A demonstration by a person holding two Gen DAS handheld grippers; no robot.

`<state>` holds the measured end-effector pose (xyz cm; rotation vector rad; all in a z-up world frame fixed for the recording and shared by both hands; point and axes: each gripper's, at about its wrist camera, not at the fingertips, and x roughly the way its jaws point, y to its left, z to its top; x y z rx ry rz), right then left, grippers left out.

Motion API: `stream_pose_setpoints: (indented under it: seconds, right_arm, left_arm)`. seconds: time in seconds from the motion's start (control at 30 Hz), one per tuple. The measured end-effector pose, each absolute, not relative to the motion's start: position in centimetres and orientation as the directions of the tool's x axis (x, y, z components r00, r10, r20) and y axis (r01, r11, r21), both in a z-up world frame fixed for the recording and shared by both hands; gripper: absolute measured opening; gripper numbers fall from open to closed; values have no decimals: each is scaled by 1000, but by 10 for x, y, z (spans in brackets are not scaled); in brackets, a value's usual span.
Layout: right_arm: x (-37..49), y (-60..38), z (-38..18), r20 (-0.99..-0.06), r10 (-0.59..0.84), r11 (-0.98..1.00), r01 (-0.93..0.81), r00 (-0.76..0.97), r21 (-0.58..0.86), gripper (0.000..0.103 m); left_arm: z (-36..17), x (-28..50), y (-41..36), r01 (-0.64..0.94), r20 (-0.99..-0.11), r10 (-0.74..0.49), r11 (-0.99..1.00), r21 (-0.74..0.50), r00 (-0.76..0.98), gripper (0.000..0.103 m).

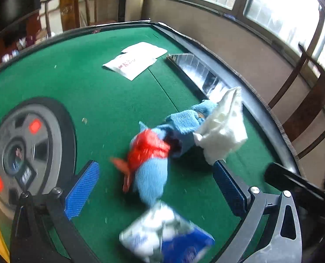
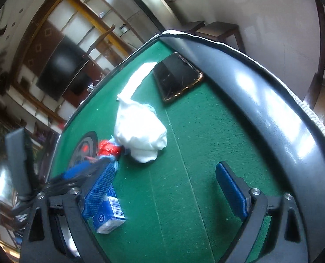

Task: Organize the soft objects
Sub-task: 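Grasp the blue knitted item with the left tool while the right tool reaches the small pack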

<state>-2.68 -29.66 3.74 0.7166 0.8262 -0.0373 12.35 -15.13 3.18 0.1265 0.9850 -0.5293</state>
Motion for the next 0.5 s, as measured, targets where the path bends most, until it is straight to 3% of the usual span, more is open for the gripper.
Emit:
stream_pose_setpoints:
  seconds: [0.03,0.1,0.13,0.17,0.3,0.5]
  right_arm:
    - [-27,-297,37,-684,235,765,303,690,569,91]
    - [-27,-297,37,-684,234,763,305,691,570,91]
    - [-27,-296,38,-685,232,766,304,690,566,91]
    - [-27,-296,38,-687,230,769,304,689,562,91]
    - [-24,-292,39,-691,240,785,282,682,552,91]
    - [-17,-251,48,-690,275,877,120,670,465,91]
  left_arm:
    - [29,125,-158,491,-823,-349,865,-99,449,101]
    - [24,125,-166,505,-827,-324,861,-57,459,76]
    - [22,128,-169,504,-833,-310,863,-43,459,39]
    - [18,132,-170,505,-844,-302,862,-43,443,32]
    - [19,136,-156,483,-851,-303,873,-68,429,32]
    - [55,111,-111,463,-789,-368,878,-121,491,32]
